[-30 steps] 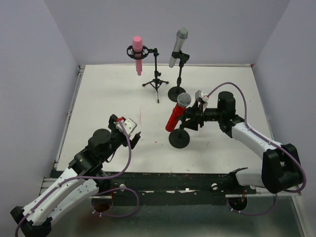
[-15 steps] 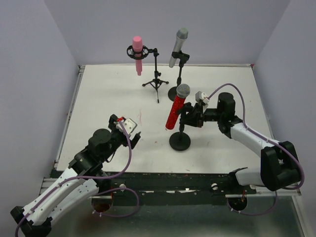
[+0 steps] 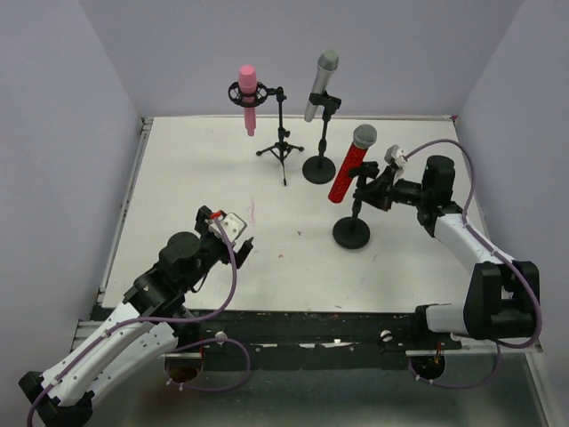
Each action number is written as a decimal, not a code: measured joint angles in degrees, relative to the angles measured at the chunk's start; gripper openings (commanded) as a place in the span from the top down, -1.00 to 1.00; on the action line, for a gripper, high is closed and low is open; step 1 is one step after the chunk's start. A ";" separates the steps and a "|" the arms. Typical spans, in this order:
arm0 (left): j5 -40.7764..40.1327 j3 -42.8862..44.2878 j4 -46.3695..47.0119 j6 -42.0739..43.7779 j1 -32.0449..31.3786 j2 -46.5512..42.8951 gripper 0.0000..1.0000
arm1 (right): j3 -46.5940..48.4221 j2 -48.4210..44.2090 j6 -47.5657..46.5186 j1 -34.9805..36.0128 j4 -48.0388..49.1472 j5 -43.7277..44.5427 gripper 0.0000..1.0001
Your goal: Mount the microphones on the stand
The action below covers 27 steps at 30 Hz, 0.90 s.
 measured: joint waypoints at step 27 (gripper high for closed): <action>-1.03 0.00 0.00 0.07 0.00 -0.24 -0.97 | 17.86 24.50 8.74 -4.44 23.23 22.64 0.93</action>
